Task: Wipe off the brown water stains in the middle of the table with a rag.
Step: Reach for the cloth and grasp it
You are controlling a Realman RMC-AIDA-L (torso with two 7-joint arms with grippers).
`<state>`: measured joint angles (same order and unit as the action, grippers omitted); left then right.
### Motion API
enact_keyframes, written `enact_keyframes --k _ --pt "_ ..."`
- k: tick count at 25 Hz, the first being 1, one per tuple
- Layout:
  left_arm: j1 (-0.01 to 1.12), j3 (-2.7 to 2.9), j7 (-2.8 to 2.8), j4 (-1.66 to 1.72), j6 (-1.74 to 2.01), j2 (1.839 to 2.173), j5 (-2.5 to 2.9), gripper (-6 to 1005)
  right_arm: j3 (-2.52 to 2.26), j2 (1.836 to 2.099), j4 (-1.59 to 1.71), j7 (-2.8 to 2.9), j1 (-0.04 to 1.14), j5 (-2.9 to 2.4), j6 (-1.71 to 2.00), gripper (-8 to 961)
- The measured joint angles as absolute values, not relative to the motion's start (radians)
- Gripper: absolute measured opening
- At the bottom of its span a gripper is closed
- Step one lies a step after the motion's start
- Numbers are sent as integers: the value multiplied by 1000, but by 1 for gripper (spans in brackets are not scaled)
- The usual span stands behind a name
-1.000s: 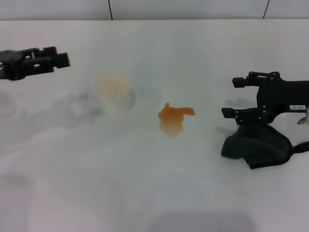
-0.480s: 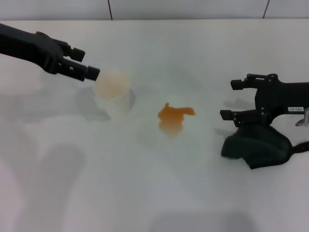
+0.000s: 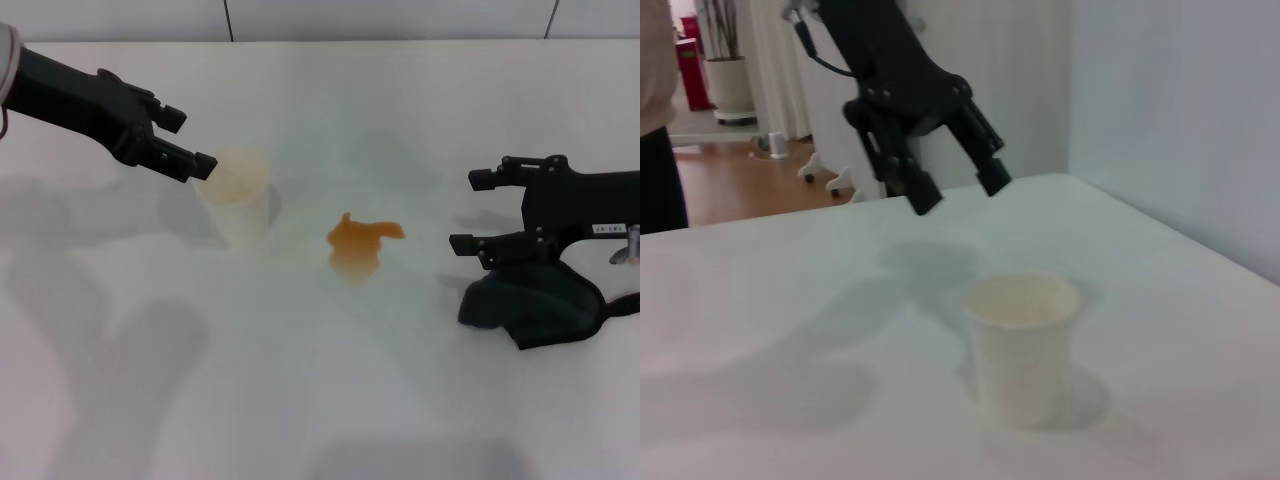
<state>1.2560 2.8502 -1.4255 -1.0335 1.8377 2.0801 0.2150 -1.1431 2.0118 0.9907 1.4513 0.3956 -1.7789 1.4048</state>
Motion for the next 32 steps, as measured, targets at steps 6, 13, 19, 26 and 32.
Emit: enact_keyframes --k 6,13,19,26,32 --pt "1250 2850 -1422 -1033 1823 2081 213 832 -1153 2007 1173 1636 390 -1918 1473 869" --pt "1254 2849 -1420 -1033 1819 2080 198 832 -1157 2006 1392 1973 443 -2147 1609 869" --pt "1255 2849 -1421 -1022 1817 2080 189 833 -1166 2002 1360 2189 545 -2311 1642 869" --pt "1259 2849 -1426 -1010 1805 2078 188 833 -1325 2010 1325 2297 607 -2499 1675 869" --pt "1259 2849 -1427 -992 1795 2079 187 833 -1386 2012 1335 2314 589 -2504 1679 869"
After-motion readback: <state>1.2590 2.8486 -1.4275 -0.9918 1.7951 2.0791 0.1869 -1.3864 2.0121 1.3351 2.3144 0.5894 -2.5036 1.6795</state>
